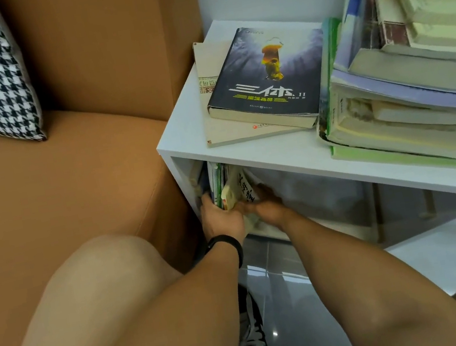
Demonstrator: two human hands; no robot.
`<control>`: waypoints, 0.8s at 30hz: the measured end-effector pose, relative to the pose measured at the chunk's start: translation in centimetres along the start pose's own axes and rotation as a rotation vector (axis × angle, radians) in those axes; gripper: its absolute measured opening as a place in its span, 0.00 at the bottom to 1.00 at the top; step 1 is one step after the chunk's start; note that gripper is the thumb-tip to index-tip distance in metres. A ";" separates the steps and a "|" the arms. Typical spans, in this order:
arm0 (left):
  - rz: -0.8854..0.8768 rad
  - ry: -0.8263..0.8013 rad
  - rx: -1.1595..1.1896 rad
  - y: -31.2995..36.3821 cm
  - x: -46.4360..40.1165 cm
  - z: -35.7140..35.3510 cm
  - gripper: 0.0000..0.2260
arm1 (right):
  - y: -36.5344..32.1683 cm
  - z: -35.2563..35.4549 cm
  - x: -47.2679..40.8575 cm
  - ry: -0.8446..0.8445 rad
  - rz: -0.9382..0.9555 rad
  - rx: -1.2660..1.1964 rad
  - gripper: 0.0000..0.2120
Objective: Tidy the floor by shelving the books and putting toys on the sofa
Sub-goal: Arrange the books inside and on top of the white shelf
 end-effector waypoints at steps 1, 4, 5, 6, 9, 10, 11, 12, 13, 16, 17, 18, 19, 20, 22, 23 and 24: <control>0.016 -0.015 0.047 0.0 -0.2 -0.1 0.26 | 0.1 0.1 -0.1 0.027 0.009 0.048 0.44; 0.016 -0.037 0.008 0.8 -0.6 -0.2 0.26 | 0.3 0.3 0.3 0.060 0.034 0.011 0.46; 0.019 -0.031 -0.025 1.2 -0.7 -0.1 0.26 | 0.5 0.4 0.6 0.042 0.042 -0.049 0.46; 0.021 -0.023 -0.042 1.4 -0.8 0.0 0.26 | 0.9 0.6 0.7 0.021 0.030 -0.116 0.47; 0.040 -0.126 0.083 1.7 -0.7 -0.6 0.22 | 2.4 2.5 2.2 0.018 -0.006 -0.210 0.50; 0.055 -0.196 0.179 1.7 -0.4 -1.1 0.20 | 3.2 3.4 2.9 0.043 -0.023 -0.251 0.52; 0.081 -0.271 0.253 1.7 0.3 -1.5 0.17 | 4.5 4.3 3.6 0.057 -0.071 -0.333 0.53; 0.094 -0.353 0.305 1.8 1.2 -1.8 0.14 | 5.7 5.0 4.4 0.041 -0.116 -0.484 0.52; 0.124 -0.430 0.321 1.5 2.5 -2.1 0.12 | 6.5 5.5 5.7 -0.003 -0.164 -0.650 0.48; 0.264 -0.676 0.281 -0.5 5.5 -3.2 0.21 | 7.5 7.0 9.1 -0.126 -0.313 -0.787 0.24; 0.306 -0.789 0.255 -1.0 6.7 -3.8 0.23 | 8.1 7.5 10.5 -0.163 -0.346 -0.751 0.21; 0.339 -0.886 0.226 -1.3 7.5 -4.2 0.22 | 8.9 7.6 11.7 -0.195 -0.370 -0.723 0.20; 0.357 -0.968 0.192 -1.7 8.3 -4.8 0.20 | 10.2 7.6 13.1 -0.206 -0.394 -0.714 0.21; 0.357 -1.034 0.147 -1.9 8.7 -5.1 0.19 | 11.1 7.0 14.5 -0.214 -0.415 -0.727 0.23; 0.339 -1.115 -0.022 -3.0 9.1 -5.7 0.21 | 13.5 5.4 17.5 -0.150 -0.448 -0.822 0.23; 0.316 -1.131 -0.131 -3.8 9.3 -6.1 0.25 | 14.5 5.1 18.7 -0.092 -0.445 -0.878 0.24; 0.298 -1.129 -0.220 -4.6 9.4 -6.4 0.30 | 15.2 4.8 19.7 -0.050 -0.429 -0.937 0.25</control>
Point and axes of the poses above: each hand's wrist, its own x-axis away from the middle knuckle, its own z-axis out of the back of the hand, y = z × x, the point moved 7 cm from there along -x, towards the middle knuckle, and after that the axes turned 2 degrees about z, right-handed, at the moved point
